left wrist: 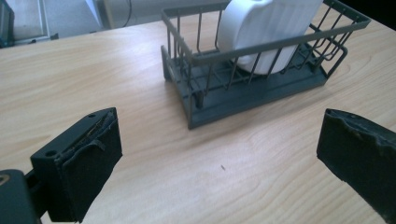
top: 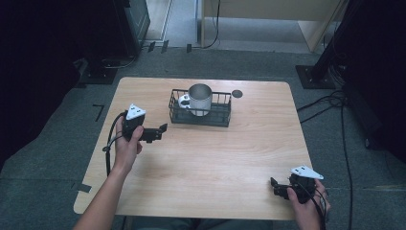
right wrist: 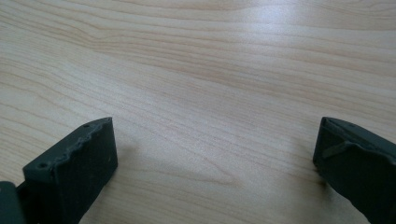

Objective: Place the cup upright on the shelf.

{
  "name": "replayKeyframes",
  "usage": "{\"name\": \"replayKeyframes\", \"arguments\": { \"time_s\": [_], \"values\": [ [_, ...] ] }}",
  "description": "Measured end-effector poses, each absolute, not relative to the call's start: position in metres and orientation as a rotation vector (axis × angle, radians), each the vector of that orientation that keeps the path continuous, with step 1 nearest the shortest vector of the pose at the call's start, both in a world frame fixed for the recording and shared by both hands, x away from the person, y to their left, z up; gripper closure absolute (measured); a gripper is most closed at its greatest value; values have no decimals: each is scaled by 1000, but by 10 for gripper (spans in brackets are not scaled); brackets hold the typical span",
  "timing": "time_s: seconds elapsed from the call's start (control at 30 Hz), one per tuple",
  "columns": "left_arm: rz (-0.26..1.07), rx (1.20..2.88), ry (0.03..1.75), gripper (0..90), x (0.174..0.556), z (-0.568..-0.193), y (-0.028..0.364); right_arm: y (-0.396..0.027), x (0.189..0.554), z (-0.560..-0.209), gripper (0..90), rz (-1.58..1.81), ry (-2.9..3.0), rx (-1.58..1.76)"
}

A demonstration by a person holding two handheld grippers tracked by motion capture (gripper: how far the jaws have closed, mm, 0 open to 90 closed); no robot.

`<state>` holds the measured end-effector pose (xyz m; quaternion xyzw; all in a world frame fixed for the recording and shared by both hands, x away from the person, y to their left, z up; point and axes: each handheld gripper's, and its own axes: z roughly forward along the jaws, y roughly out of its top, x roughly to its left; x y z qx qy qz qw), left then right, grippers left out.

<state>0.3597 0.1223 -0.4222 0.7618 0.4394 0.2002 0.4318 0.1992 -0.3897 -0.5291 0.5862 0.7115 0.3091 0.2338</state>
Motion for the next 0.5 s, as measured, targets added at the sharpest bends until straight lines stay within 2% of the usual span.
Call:
{"name": "replayKeyframes", "arguments": {
  "time_s": [0.5],
  "values": [
    [520,1915,1185,6,320,-456,147,-390,199,-529,0,849,1953,1611]
  ]
}}
